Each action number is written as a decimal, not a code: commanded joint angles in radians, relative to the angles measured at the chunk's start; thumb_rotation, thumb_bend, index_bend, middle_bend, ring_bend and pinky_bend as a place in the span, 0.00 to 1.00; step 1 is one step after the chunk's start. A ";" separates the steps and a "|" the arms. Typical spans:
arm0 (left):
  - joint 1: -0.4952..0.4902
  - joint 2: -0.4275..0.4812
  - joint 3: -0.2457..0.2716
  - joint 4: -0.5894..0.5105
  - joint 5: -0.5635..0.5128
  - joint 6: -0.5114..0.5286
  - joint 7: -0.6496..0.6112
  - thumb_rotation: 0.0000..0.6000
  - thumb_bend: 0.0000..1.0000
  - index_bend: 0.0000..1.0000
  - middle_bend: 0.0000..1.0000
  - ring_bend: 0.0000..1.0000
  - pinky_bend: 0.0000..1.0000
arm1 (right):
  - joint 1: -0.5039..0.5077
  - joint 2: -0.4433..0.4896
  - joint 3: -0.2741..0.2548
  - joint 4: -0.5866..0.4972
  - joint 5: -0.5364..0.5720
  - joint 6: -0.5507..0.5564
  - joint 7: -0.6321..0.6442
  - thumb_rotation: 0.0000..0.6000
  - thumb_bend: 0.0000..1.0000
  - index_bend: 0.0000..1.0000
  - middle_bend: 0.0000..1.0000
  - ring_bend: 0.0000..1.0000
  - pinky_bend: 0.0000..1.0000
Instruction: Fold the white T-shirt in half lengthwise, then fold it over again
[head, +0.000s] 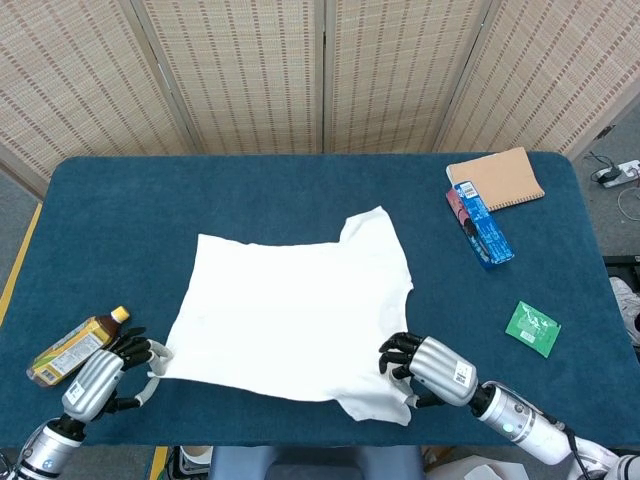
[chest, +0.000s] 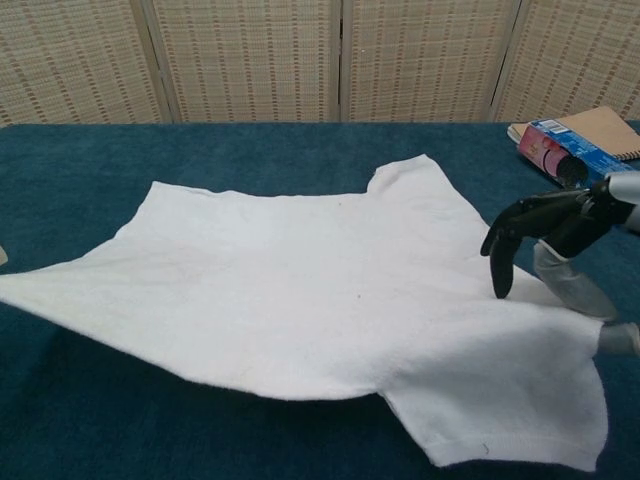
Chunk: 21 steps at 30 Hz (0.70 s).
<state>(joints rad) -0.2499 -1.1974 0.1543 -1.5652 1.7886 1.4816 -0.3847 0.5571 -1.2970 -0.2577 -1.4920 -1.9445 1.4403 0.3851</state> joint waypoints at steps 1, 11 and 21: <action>0.003 0.022 0.026 -0.029 0.029 0.002 -0.015 1.00 0.46 0.80 0.38 0.30 0.12 | 0.016 0.071 -0.034 -0.091 -0.007 -0.044 0.047 1.00 0.39 0.76 0.44 0.26 0.25; 0.027 0.087 0.081 -0.082 0.080 0.022 -0.027 1.00 0.46 0.80 0.39 0.31 0.12 | -0.011 0.173 -0.084 -0.205 -0.033 -0.029 0.115 1.00 0.39 0.76 0.45 0.27 0.26; 0.077 0.132 0.120 -0.101 0.101 0.069 -0.035 1.00 0.46 0.80 0.39 0.31 0.12 | -0.059 0.239 -0.128 -0.252 -0.082 0.024 0.182 1.00 0.39 0.76 0.45 0.27 0.26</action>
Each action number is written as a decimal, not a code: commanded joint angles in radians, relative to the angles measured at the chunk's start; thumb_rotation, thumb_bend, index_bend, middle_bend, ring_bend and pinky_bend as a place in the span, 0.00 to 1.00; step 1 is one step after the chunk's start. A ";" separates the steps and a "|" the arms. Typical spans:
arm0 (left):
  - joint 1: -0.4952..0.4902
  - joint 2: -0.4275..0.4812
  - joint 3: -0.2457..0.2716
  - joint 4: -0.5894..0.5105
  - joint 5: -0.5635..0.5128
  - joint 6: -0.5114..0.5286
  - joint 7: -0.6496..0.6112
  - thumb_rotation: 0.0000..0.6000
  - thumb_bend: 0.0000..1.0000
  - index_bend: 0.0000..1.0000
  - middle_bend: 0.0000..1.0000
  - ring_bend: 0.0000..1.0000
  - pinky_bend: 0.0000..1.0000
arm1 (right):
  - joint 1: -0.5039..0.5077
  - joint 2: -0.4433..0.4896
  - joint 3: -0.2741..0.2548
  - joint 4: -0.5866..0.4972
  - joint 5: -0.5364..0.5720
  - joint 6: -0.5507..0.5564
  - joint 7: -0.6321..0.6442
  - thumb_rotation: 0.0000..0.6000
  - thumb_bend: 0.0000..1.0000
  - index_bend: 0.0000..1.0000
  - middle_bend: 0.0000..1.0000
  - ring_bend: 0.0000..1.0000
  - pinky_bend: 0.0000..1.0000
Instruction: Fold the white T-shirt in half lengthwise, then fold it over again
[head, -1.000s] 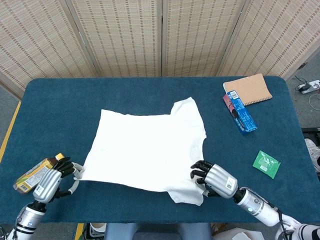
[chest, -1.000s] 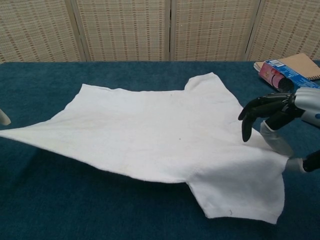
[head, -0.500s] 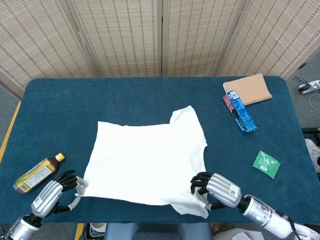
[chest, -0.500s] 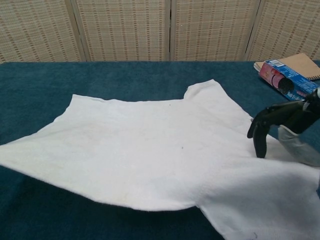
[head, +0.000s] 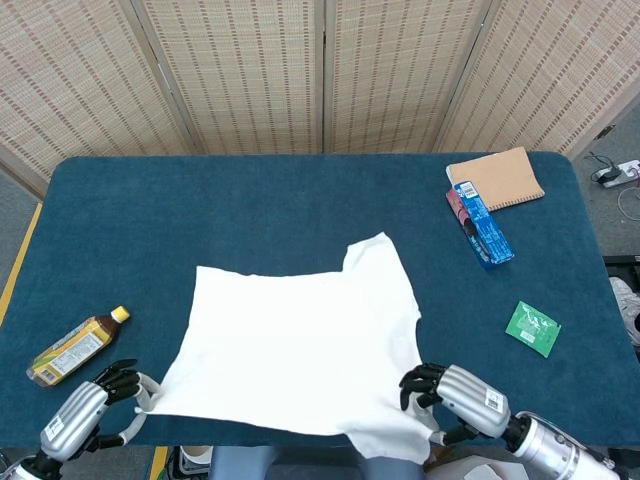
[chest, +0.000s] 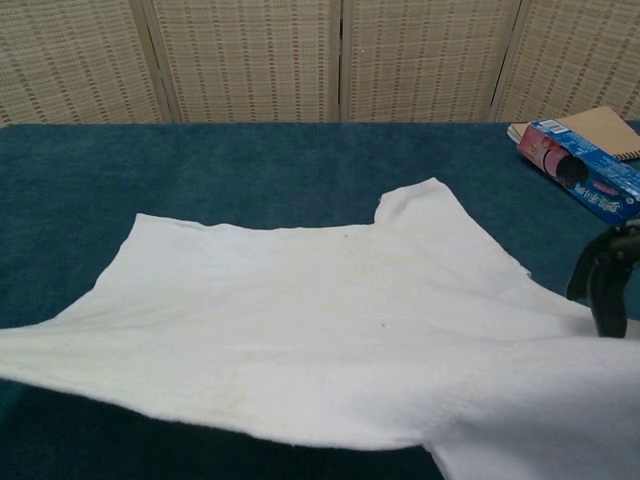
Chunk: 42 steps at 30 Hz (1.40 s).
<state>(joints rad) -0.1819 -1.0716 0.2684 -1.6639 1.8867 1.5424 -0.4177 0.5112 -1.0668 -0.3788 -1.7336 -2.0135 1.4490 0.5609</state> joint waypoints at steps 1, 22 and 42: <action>0.014 0.009 0.008 -0.003 0.005 0.015 -0.002 1.00 0.46 0.80 0.39 0.31 0.12 | -0.017 0.012 -0.011 -0.014 -0.019 0.019 0.015 1.00 0.39 0.76 0.45 0.27 0.26; 0.023 0.051 0.020 -0.033 0.039 -0.002 -0.004 1.00 0.46 0.80 0.40 0.31 0.12 | -0.022 0.030 -0.018 -0.042 -0.054 -0.011 0.116 1.00 0.39 0.76 0.45 0.27 0.27; -0.156 -0.093 -0.182 0.064 -0.208 -0.304 0.097 1.00 0.46 0.80 0.40 0.30 0.12 | -0.090 -0.171 0.205 0.065 0.213 -0.103 -0.188 1.00 0.44 0.77 0.45 0.27 0.27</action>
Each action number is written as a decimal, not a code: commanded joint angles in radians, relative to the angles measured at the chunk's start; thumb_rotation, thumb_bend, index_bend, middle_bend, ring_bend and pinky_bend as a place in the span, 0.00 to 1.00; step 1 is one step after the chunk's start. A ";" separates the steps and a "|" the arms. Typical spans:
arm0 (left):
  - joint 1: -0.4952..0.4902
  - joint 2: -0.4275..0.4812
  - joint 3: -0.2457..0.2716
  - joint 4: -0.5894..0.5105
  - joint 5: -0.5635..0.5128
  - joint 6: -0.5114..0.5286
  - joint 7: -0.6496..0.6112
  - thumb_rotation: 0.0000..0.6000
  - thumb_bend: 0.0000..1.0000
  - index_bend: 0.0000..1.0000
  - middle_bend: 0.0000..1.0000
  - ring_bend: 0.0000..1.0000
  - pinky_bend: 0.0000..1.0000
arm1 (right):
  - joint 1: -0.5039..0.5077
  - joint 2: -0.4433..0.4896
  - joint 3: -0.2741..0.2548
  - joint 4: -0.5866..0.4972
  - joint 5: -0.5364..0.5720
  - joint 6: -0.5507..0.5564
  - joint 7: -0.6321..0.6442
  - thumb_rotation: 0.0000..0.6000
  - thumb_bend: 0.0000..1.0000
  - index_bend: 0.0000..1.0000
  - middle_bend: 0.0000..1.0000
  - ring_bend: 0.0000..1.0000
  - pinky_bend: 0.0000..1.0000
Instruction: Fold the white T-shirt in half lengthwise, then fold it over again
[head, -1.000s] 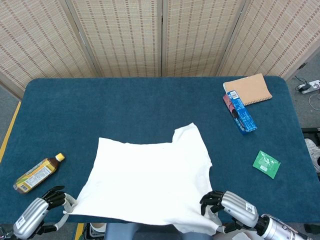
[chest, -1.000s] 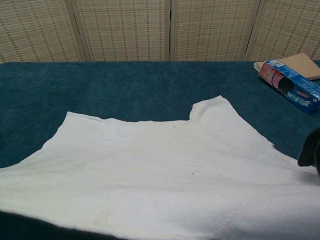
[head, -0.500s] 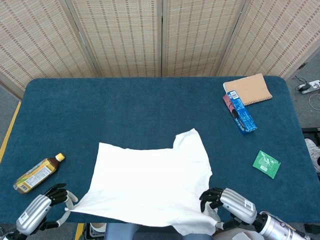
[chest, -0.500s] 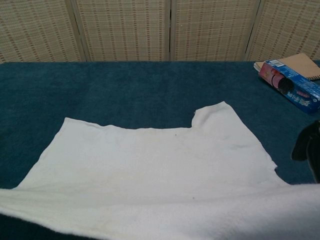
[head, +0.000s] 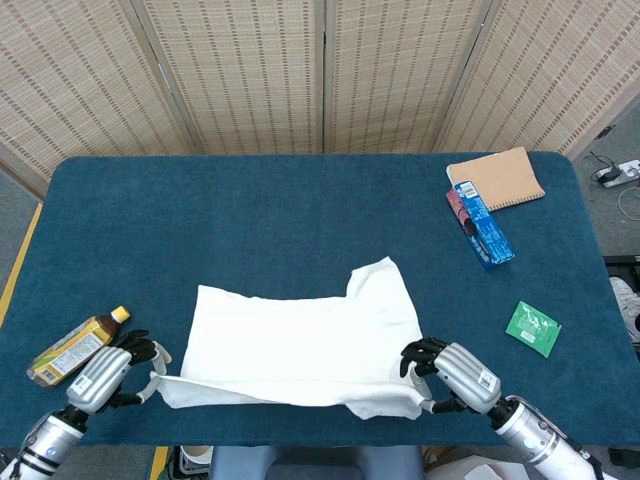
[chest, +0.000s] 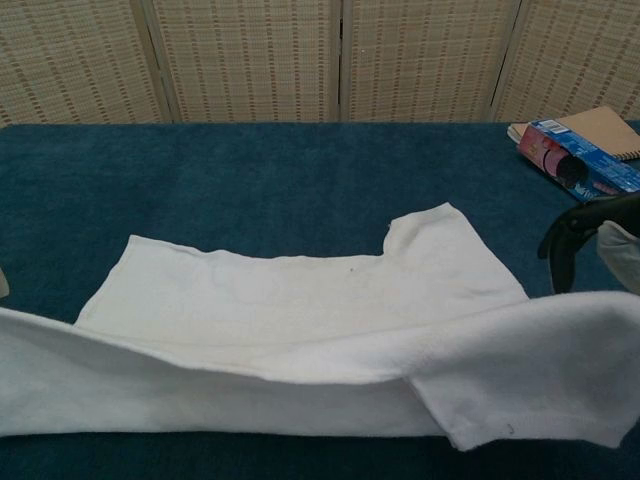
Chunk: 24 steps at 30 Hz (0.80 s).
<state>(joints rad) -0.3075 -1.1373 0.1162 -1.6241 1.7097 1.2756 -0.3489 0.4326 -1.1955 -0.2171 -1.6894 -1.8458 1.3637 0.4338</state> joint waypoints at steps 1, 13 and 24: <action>-0.039 -0.035 -0.038 0.033 -0.041 -0.052 0.039 1.00 0.46 0.80 0.40 0.30 0.12 | -0.014 -0.053 0.054 0.024 0.058 -0.021 -0.078 1.00 0.44 0.78 0.45 0.27 0.27; -0.143 -0.132 -0.113 0.124 -0.139 -0.200 0.151 1.00 0.46 0.81 0.40 0.26 0.12 | -0.018 -0.141 0.166 0.044 0.219 -0.095 -0.296 1.00 0.47 0.78 0.45 0.27 0.27; -0.220 -0.198 -0.170 0.204 -0.235 -0.301 0.244 1.00 0.46 0.81 0.39 0.25 0.12 | -0.025 -0.205 0.206 0.059 0.276 -0.114 -0.414 1.00 0.48 0.78 0.45 0.27 0.27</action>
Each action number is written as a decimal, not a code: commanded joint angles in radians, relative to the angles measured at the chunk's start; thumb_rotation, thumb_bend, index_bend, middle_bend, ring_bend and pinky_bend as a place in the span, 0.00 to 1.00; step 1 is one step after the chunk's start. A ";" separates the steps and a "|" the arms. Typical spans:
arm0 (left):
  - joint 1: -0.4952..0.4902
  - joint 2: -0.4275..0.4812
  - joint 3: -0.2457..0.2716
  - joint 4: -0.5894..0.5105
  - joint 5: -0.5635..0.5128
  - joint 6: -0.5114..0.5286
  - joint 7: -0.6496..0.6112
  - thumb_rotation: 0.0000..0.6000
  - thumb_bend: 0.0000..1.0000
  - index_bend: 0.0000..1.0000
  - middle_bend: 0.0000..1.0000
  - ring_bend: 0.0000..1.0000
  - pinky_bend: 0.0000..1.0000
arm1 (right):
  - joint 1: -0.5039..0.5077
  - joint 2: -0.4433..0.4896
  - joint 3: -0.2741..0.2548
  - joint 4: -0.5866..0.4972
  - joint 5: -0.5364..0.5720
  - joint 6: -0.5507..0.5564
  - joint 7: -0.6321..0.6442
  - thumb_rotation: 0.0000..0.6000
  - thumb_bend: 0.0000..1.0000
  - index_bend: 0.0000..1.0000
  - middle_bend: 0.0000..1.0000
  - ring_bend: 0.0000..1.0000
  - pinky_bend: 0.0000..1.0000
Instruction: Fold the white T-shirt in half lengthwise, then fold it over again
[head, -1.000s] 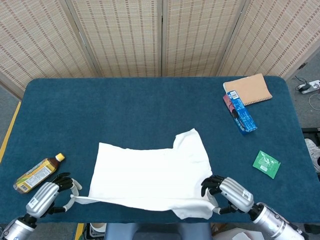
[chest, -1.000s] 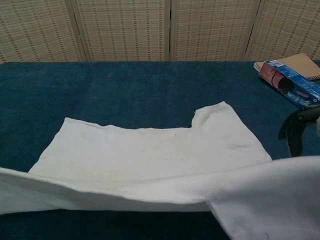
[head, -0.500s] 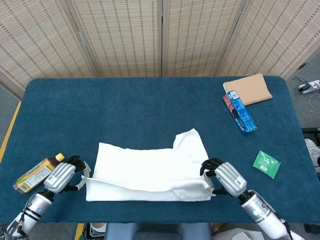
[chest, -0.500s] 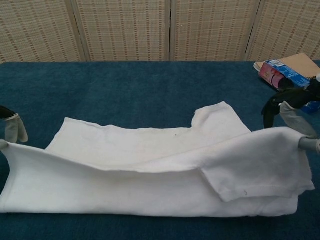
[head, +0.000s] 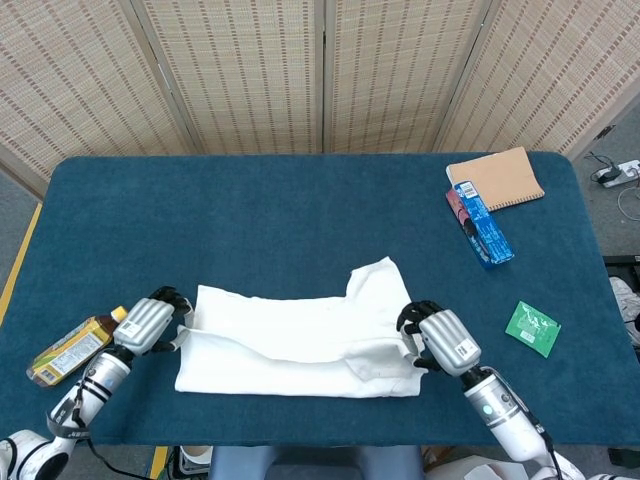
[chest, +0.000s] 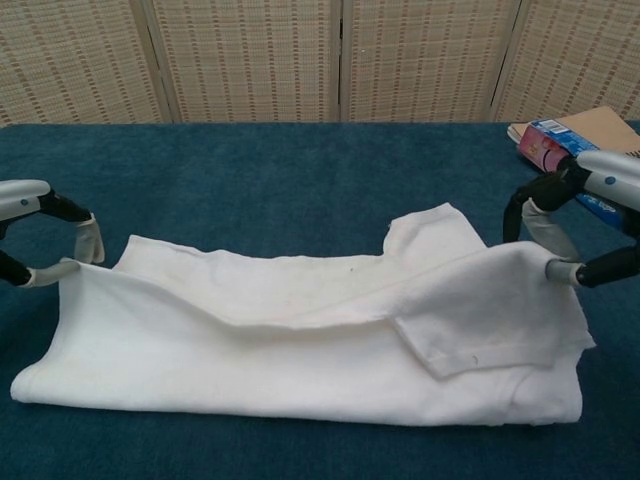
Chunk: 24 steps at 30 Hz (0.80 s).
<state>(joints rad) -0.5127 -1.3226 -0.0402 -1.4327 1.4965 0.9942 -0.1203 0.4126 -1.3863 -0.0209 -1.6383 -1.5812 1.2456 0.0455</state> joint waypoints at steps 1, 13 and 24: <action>-0.022 -0.018 -0.019 0.019 -0.038 -0.030 0.028 1.00 0.46 0.81 0.39 0.25 0.12 | -0.009 -0.021 0.016 0.012 0.020 0.007 -0.041 1.00 0.48 0.78 0.45 0.27 0.27; -0.071 -0.072 -0.058 0.101 -0.156 -0.111 0.077 1.00 0.46 0.81 0.39 0.25 0.12 | -0.006 -0.060 0.070 0.072 0.081 -0.002 -0.072 1.00 0.48 0.78 0.44 0.27 0.27; -0.106 -0.137 -0.083 0.205 -0.222 -0.155 0.089 1.00 0.46 0.81 0.39 0.25 0.12 | 0.004 -0.095 0.101 0.112 0.131 -0.031 -0.097 1.00 0.48 0.78 0.44 0.27 0.27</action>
<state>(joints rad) -0.6137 -1.4526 -0.1196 -1.2366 1.2807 0.8445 -0.0348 0.4161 -1.4799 0.0789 -1.5276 -1.4513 1.2153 -0.0512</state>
